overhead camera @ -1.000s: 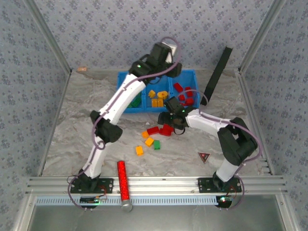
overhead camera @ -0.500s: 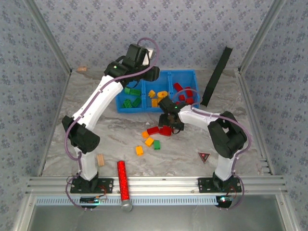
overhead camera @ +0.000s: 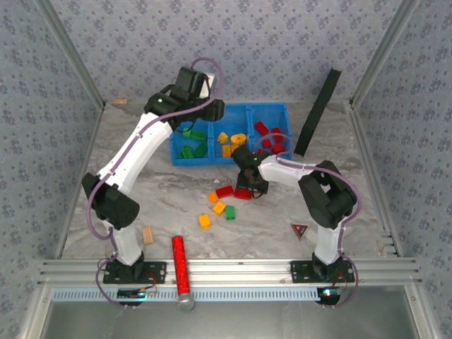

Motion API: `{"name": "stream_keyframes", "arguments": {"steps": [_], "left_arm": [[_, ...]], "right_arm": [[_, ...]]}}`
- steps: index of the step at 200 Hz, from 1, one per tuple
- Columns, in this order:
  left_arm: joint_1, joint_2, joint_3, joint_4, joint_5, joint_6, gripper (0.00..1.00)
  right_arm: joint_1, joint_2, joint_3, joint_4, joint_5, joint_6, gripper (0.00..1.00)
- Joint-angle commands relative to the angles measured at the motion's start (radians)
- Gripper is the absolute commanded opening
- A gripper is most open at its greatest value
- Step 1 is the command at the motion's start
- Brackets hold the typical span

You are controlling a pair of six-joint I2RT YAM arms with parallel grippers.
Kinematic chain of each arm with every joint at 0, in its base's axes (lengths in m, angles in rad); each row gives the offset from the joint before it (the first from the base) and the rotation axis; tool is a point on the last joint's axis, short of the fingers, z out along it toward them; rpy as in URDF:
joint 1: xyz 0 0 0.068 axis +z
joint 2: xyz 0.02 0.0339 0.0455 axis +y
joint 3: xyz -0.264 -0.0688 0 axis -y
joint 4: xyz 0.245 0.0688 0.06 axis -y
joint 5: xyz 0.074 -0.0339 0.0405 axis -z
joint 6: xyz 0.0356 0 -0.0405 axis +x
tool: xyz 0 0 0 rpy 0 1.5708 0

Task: Sort the legos into containers by color
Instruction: Pick up the lego from the center of the table, then place the lego in the container.

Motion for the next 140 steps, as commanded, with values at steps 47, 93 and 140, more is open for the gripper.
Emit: {"name": "stream_keyframes", "arguments": {"steps": [47, 93, 140], "left_arm": [[-0.019, -0.219, -0.421, -0.069, 0.013, -0.015, 0.58], [-0.106, -0.293, -0.711, 0.025, 0.09, 0.122, 0.62], [-0.224, -0.239, -0.804, 0.188, 0.03, 0.231, 0.68]], "right_arm": [[-0.075, -0.184, -0.065, -0.125, -0.019, -0.107, 0.55], [-0.192, -0.303, 0.03, -0.18, -0.039, -0.241, 0.51], [-0.304, -0.249, 0.177, -0.118, -0.059, -0.348, 0.49]]}}
